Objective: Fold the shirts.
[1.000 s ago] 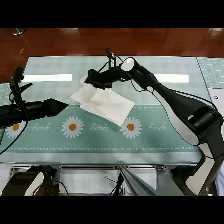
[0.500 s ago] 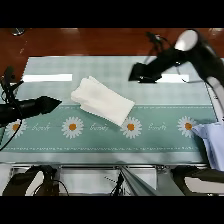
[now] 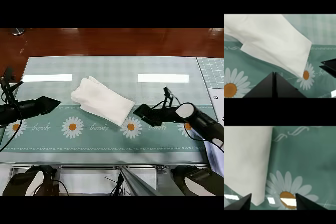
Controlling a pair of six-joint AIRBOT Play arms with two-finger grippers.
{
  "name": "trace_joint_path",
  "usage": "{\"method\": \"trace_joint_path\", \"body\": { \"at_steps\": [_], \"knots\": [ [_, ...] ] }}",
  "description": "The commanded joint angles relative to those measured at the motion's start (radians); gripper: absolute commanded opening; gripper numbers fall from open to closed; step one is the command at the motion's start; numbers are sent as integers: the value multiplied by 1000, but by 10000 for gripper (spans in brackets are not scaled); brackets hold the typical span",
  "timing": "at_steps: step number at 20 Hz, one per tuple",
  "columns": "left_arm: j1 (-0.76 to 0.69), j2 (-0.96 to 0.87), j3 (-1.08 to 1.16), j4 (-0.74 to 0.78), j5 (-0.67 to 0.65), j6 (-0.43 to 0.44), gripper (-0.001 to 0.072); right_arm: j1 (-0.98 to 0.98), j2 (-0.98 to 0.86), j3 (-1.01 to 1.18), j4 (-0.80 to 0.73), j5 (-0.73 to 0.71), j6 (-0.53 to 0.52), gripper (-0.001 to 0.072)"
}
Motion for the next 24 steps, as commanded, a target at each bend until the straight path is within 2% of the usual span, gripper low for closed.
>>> {"method": "trace_joint_path", "body": {
  "at_steps": [1,6,8,9,10,11,13,18,22,24],
  "knots": [
    [1,0,-16,0,-8,0,20,19,-171,31,300,14,-263,626],
    [1,0,-22,0,-15,0,20,51,-348,182,318,54,-284,625],
    [1,0,-22,0,-15,0,20,84,-404,246,316,59,-296,595],
    [1,0,-22,0,-15,0,20,93,-428,281,316,72,-309,438],
    [1,0,-22,0,-15,0,20,98,-444,321,316,92,-340,171],
    [1,0,-22,0,-16,0,20,98,-448,362,315,118,-390,19],
    [1,0,-22,0,-16,0,20,89,-446,497,228,190,-365,18],
    [1,0,-22,0,-15,0,20,77,-446,1032,-246,513,-119,18],
    [1,0,-22,0,-15,0,20,-42,-444,1395,-311,764,-34,18],
    [1,0,-22,0,-15,0,20,-129,-423,1482,-303,840,13,18]
  ]
}}
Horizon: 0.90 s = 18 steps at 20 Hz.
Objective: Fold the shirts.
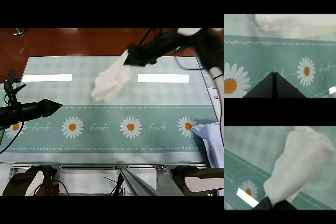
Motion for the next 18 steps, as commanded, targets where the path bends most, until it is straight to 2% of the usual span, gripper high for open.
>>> {"method": "trace_joint_path", "body": {
  "at_steps": [1,8,13,18],
  "knots": [
    [1,0,0,0,0,0,20,-150,46,187,-48,195,105,18],
    [1,0,0,-1,0,0,20,-638,251,182,-92,494,143,18],
    [1,0,0,-1,0,0,20,-953,468,-66,-123,494,119,18],
    [1,0,0,-1,0,0,20,-1218,715,-393,-384,494,48,19]
  ]
}}
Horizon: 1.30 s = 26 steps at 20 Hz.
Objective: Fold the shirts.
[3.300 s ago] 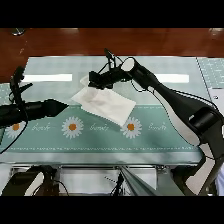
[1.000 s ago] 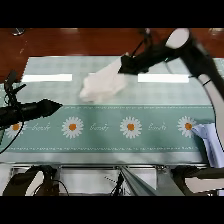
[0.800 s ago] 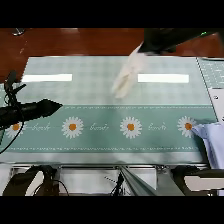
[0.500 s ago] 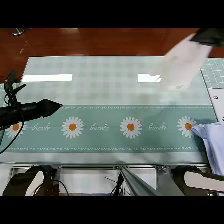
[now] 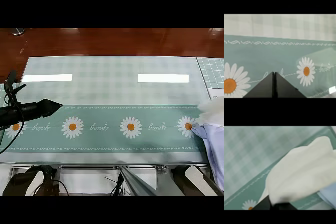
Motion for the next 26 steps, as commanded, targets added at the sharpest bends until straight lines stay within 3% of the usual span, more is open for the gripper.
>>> {"method": "trace_joint_path", "body": {
  "at_steps": [1,3,6,7,8,9,13,14,16,18,20,23,26],
  "knots": [
    [1,0,0,0,0,0,20,-196,172,-216,-243,11,-70,19],
    [1,0,0,0,0,0,20,-282,251,-312,-422,10,-76,19],
    [1,-2,0,-3,-3,-2,20,-329,350,-437,-543,9,-51,22],
    [1,-4,0,-5,-2,-3,20,-328,367,-471,-608,7,-20,119],
    [1,-5,0,-5,-2,-3,20,-328,371,-493,-652,5,25,425],
    [1,-5,0,-5,0,-3,20,-328,367,-505,-645,-1,28,632],
    [1,-32,4,-94,48,42,20,-327,320,-504,-504,-140,-11,606],
    [1,-56,23,-119,57,71,19,-327,301,-504,-409,-188,-32,521],
    [1,-127,119,-121,42,72,19,-325,254,-501,-78,-307,-123,19],
    [-2,-217,288,-121,3,71,19,-237,202,-501,265,-486,-166,19],
    [-32,-311,503,-121,-41,67,18,-30,164,-501,414,-647,-217,19],
    [-140,-416,755,-104,-53,68,19,439,105,-501,332,-863,-233,19],
    [-264,-460,776,95,-47,23,19,837,-7,-501,89,-942,-192,19]
  ]
}}
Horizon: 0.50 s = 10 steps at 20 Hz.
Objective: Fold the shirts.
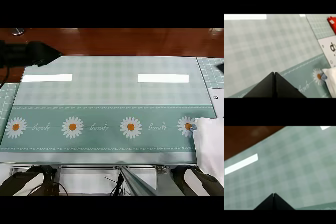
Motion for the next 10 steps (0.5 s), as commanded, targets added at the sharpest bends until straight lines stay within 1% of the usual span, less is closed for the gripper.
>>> {"method": "trace_joint_path", "body": {
  "at_steps": [1,2,3,4,6,7,10],
  "knots": [
    [-125,-61,37,257,4,-92,18,430,-137,0,-229,-141,56,19],
    [-146,-61,-37,363,24,-158,19,480,-186,0,-316,-105,102,19],
    [-151,-61,-122,429,48,-216,19,505,-237,0,-389,-46,154,19],
    [-147,-61,-196,458,72,-237,19,506,-283,0,-437,18,186,19],
    [-127,-62,-293,470,105,-236,19,477,-342,0,-493,107,210,19],
    [-119,-62,-310,470,110,-236,19,461,-354,0,-492,126,214,19],
    [-109,-62,-312,470,122,-232,20,449,-354,0,-502,128,214,19]
  ]
}}
